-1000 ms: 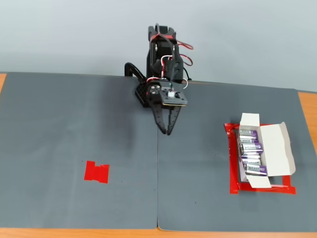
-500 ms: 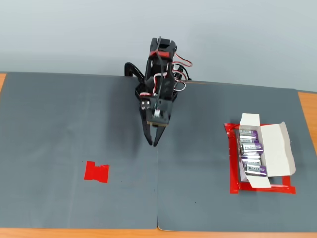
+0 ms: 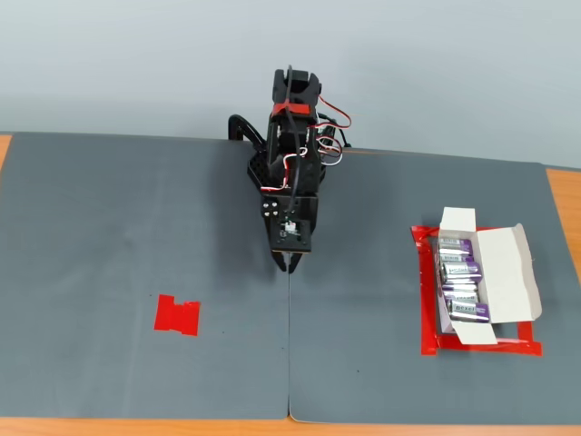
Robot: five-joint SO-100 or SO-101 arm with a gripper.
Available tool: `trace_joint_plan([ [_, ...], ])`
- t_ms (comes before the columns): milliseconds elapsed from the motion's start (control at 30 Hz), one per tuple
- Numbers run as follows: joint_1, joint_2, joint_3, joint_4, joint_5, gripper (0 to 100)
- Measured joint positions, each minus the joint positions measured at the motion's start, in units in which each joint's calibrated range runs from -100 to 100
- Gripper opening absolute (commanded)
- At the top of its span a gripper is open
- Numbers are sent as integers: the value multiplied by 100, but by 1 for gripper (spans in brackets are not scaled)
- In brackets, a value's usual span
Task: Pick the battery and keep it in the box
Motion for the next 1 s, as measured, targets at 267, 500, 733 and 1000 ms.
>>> trace_joint_plan([
  [267,-66,-25,-180,1318,10,2],
  [500,-66,-42,-251,1856,0,2],
  [733,-81,-42,-251,1873,0,2],
  [1000,-111,-42,-251,1873,0,2],
])
